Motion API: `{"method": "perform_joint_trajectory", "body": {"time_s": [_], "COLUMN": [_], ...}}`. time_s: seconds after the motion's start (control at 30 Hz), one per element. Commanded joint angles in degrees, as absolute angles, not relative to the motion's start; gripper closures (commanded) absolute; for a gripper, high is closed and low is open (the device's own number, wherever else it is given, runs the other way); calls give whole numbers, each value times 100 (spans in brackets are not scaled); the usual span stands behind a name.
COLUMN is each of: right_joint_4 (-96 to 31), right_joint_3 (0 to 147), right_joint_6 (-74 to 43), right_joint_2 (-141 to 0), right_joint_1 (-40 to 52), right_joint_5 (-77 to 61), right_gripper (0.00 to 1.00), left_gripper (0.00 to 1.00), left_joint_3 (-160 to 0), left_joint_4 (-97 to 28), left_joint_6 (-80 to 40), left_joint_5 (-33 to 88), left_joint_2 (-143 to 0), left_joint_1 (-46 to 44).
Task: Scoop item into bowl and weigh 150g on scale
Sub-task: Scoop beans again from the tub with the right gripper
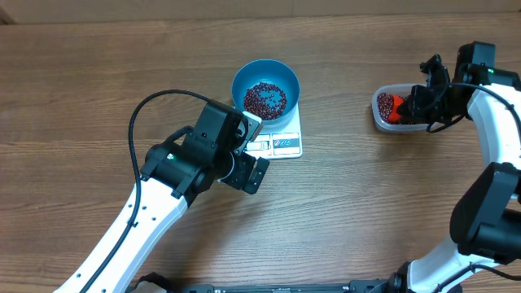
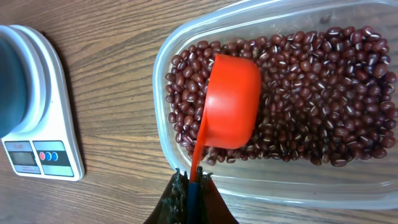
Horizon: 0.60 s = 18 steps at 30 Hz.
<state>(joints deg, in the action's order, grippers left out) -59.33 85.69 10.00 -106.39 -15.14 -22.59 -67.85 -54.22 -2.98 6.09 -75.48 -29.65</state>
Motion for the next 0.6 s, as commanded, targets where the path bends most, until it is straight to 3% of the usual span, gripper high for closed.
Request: {"method": "perform_joint_trajectory", "body": {"time_s": [0.0, 0.57], "right_joint_4": [-5940, -5815], "right_joint_3": [8523, 8200], "right_joint_6": [1079, 1100], "right_joint_2": [-10654, -10654], "right_joint_1": [-1601, -1850], "right_joint_5": [-2558, -2871], "right_gripper": [97, 96], "left_gripper": [1, 0], "left_joint_3": [-6801, -6803], "left_joint_4": [-5413, -5413], "left_joint_6": [-294, -294], "left_joint_5": [705, 705], "left_joint_2": [-7531, -7531], "left_joint_1": [-2993, -2993]}}
